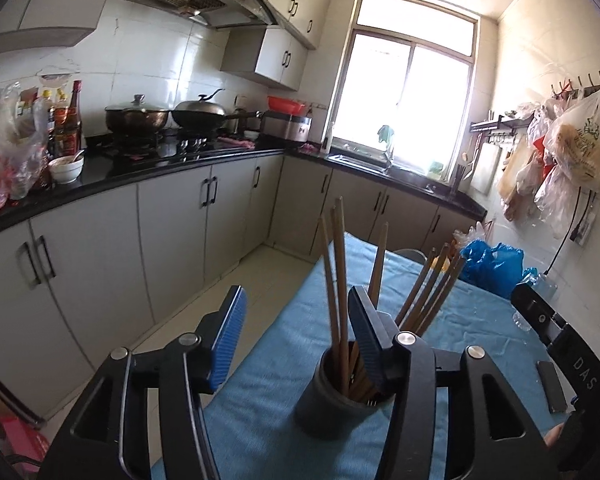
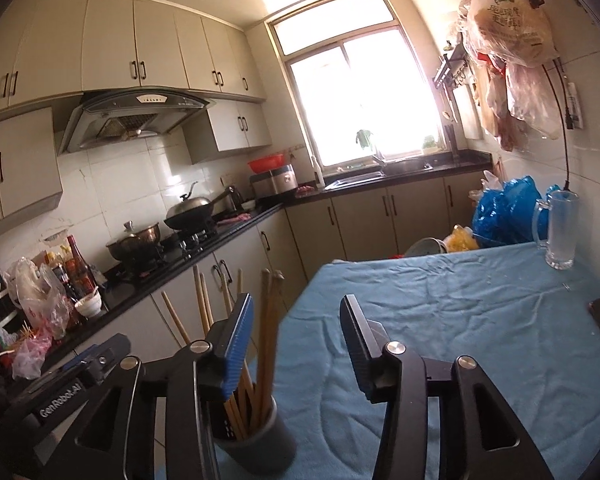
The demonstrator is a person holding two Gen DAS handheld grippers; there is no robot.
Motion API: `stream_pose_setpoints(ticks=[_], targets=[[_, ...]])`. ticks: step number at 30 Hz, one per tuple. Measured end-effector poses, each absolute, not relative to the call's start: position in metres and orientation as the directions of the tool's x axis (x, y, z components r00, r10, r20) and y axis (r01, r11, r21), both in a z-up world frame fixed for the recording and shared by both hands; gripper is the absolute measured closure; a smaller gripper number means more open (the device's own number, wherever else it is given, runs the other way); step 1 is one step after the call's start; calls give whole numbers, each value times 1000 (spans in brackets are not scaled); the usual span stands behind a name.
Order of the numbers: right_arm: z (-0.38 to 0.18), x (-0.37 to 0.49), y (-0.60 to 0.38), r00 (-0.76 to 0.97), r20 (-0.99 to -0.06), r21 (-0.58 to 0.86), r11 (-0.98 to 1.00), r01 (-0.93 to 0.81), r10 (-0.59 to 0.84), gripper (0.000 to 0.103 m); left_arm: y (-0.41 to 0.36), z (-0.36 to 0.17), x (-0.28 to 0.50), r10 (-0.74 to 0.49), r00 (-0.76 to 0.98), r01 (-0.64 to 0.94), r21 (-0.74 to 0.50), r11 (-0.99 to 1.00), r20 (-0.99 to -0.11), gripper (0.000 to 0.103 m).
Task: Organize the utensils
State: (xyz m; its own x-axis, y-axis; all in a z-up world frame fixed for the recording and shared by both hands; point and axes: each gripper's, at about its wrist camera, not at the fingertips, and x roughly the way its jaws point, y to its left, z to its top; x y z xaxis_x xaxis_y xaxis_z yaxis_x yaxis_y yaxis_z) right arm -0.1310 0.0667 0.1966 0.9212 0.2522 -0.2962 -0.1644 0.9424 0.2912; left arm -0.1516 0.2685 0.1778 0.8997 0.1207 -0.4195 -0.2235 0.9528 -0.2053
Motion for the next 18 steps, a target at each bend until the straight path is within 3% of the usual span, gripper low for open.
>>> stream_pose_setpoints(ticks=[6,10,18], targets=[[187,-149,57,913,-336,280,950,-138,232,49,258,169,-172,156,875,-255,-162,953,-459,41],[180,-160,51,905,-363,272,954,-124,221,48,249,166,-184,173,869,-263,-137,955,-463,29],[170,-178,43,898,-389,273,957,-100,204,44,234,167,-203,201,869,-273,-101,957,-452,21]])
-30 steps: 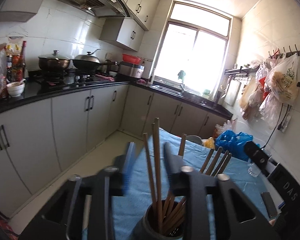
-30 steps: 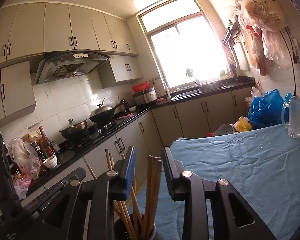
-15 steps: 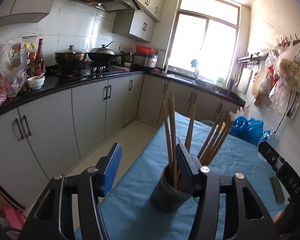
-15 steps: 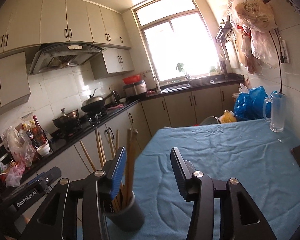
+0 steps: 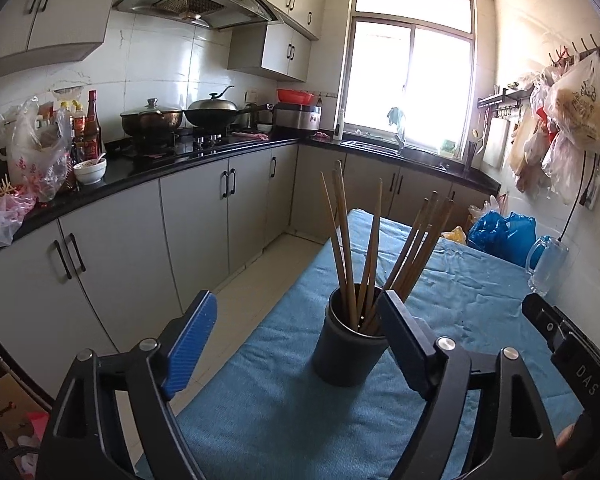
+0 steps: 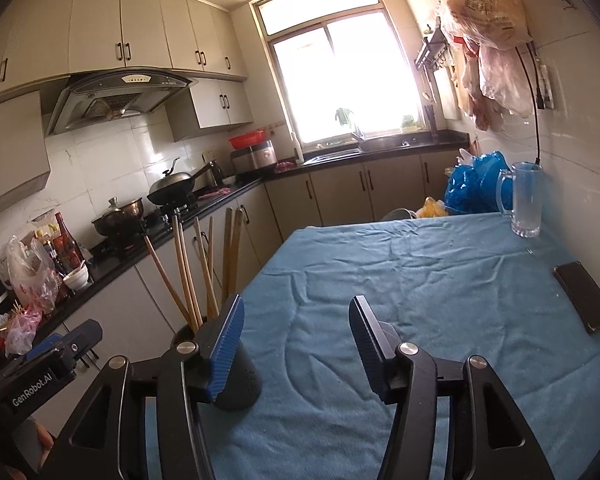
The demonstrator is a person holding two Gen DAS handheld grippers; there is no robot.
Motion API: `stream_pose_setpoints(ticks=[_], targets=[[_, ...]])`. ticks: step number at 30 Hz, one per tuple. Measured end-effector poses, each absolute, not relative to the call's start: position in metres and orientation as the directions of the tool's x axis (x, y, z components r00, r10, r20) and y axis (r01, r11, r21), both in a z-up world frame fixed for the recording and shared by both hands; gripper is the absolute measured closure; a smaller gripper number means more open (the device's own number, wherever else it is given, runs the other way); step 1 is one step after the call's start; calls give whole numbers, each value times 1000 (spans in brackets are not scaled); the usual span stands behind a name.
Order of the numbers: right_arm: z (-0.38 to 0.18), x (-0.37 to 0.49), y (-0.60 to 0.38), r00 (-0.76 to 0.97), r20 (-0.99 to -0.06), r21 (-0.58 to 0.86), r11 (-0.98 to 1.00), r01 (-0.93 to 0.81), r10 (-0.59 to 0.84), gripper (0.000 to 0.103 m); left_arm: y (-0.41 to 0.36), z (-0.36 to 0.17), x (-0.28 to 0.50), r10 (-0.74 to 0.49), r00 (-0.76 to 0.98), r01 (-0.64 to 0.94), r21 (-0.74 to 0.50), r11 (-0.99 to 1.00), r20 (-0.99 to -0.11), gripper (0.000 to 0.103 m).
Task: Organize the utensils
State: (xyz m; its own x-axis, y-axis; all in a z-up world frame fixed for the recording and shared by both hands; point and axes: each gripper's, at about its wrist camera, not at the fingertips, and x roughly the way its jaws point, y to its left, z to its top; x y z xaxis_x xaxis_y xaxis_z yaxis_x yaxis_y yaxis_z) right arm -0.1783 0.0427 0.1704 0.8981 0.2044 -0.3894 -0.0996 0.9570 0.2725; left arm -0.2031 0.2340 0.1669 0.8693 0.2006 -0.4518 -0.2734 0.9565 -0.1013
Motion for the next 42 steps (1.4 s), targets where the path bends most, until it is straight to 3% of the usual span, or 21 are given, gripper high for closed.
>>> stream_pose_setpoints(ticks=[13,27,42], targets=[[163,-195,42,888,-419,255,963,-86,190,40,222,177,-223,317,873,-339,7,941,-369,3],[160,-204,50,889,-423,215,973,-87,173,36,215,175,-235,353,868,-358,51,932,-349,1],[152,-209,47,896,-436,147,989,-22,85,31,209,165,-232,260,867,-278,21,960,-424,1]])
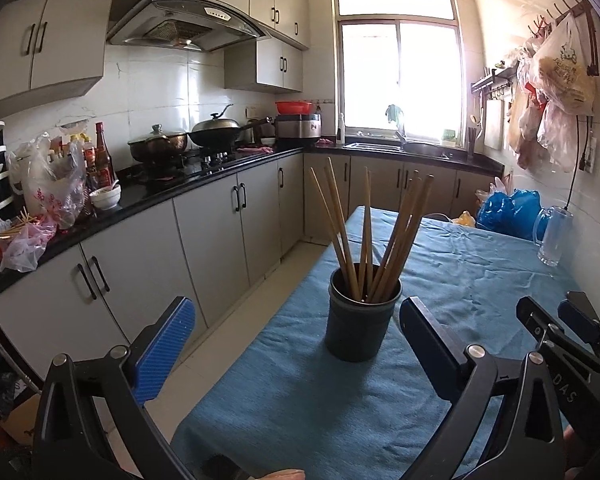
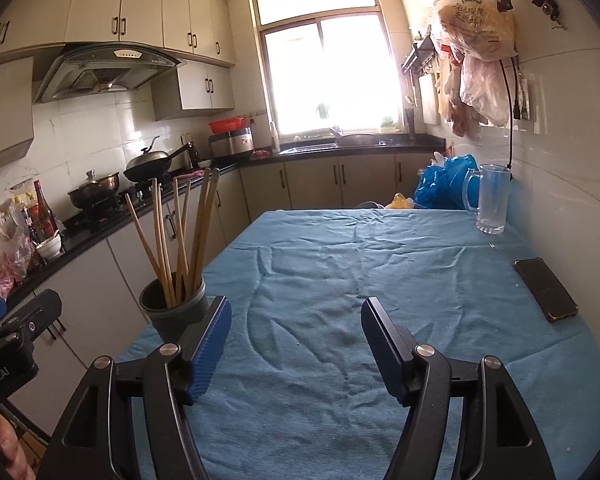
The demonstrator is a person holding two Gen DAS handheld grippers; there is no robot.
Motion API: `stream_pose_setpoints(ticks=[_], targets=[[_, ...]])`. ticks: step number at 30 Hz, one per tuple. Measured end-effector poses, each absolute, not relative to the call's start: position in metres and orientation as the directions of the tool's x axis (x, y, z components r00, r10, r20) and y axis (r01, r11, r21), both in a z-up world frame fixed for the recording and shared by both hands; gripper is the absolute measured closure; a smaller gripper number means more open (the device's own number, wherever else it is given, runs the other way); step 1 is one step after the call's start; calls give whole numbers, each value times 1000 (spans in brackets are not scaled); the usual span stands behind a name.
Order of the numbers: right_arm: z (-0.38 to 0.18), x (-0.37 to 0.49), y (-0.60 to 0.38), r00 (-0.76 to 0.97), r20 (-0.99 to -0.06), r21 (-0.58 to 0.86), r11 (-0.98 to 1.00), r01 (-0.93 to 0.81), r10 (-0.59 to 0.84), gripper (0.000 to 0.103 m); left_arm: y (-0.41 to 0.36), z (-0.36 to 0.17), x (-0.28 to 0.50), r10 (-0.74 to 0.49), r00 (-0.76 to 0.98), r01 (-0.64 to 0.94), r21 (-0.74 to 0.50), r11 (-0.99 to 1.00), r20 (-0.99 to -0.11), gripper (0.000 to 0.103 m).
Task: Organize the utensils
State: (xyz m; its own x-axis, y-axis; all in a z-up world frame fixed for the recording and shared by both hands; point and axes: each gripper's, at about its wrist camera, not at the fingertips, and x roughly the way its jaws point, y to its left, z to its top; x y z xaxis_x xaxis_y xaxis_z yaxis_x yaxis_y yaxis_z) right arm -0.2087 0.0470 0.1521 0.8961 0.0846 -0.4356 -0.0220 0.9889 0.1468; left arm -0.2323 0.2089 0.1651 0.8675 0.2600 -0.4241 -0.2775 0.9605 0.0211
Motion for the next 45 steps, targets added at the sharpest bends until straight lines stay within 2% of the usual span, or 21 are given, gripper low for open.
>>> stream_pose_setpoints(ticks=[15,45], targets=[[149,-206,51,897,-438,114,993,-15,64,27,208,157,-224,239,860,-256,24,966,-450,1],[139,-198,56,881,-469,103,994,-18,64,25,216,142,-211,211,839,-236,13,972,-501,1]])
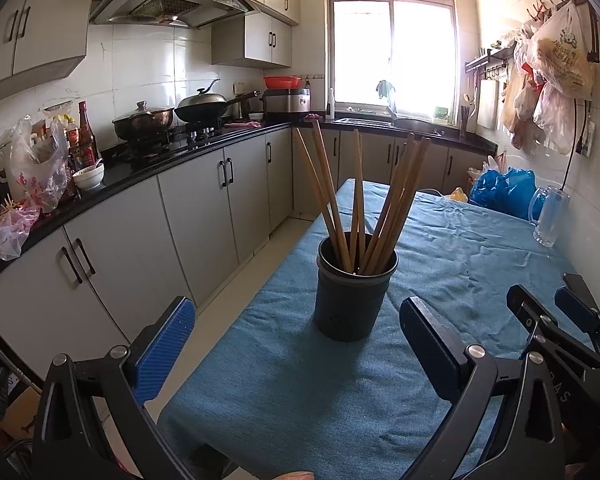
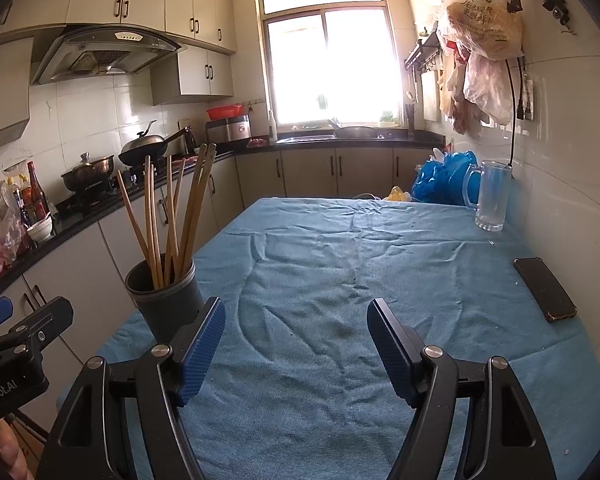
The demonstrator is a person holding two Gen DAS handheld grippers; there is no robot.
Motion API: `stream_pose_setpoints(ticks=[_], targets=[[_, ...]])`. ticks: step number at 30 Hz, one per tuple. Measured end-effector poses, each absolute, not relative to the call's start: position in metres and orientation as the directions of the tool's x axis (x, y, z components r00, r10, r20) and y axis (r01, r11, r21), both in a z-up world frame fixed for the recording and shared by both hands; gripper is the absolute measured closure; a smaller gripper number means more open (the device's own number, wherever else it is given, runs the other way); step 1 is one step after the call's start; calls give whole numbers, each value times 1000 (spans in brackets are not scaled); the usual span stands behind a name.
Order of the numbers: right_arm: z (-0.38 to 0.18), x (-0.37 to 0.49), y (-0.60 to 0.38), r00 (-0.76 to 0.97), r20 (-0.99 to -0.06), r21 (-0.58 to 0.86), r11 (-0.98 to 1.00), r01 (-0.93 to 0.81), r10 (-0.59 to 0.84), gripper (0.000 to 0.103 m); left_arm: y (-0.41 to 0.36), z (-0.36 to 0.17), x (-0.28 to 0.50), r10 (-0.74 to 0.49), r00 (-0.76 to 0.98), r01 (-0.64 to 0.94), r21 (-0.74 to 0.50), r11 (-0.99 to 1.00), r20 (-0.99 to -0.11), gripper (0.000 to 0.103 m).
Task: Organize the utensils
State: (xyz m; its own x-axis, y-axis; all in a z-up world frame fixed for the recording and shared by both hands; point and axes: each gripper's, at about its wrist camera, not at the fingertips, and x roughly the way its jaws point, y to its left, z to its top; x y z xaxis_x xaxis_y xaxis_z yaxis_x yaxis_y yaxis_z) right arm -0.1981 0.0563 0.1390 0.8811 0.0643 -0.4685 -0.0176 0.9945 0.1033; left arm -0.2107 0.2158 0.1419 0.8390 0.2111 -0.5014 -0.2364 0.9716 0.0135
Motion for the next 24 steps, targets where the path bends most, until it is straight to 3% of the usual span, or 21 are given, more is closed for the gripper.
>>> stream_pose_setpoints(ticks=[24], targets=[[136,-197,59,880,-470,97,995,-19,63,22,218,134,-209,201,832,-232,4,973,-517,1]])
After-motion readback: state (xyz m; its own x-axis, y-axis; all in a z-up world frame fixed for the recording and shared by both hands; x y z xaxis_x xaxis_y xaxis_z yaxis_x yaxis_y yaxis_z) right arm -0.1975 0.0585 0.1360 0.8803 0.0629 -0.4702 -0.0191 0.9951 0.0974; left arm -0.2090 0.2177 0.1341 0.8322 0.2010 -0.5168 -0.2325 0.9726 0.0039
